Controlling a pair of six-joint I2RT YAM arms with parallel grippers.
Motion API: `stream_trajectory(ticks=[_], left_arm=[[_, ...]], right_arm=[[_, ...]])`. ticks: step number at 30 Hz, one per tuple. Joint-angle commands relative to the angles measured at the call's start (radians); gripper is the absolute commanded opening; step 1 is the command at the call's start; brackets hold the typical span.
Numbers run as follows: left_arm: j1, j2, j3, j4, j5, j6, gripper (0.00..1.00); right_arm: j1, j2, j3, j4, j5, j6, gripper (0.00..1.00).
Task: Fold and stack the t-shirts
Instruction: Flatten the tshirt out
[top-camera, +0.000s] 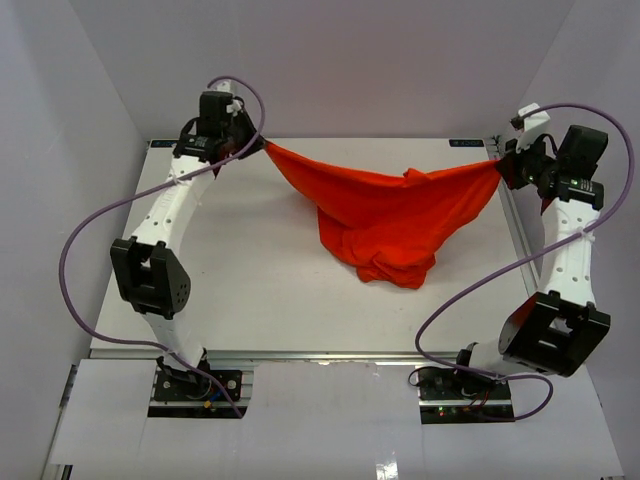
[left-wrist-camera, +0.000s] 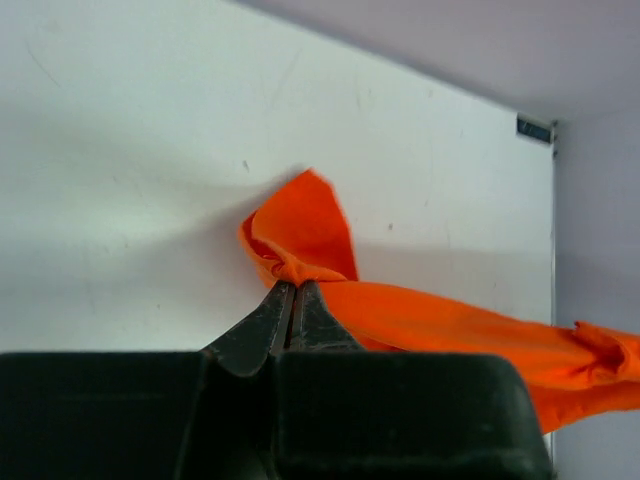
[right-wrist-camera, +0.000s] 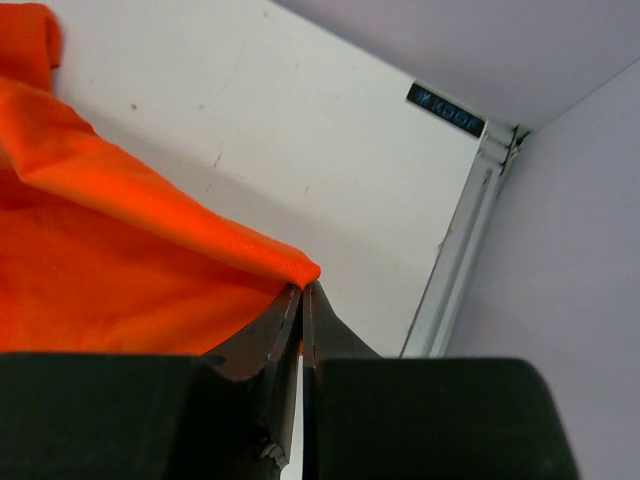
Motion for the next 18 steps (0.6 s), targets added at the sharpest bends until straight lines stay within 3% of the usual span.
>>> stream_trajectory(ticks=[1, 18], left_arm=[[0.07, -0.096, 0.133, -0.004, -0.004, -0.01, 0.08], [0.102, -0.186, 0.332, -0.001, -0.044, -0.015, 0.08]], right_arm=[[-0.009, 0.016, 0.095, 0.041, -0.067, -0.044, 0.06], [-0.009, 0.137, 0.527, 0.222, -0.184, 0.19, 0.06]])
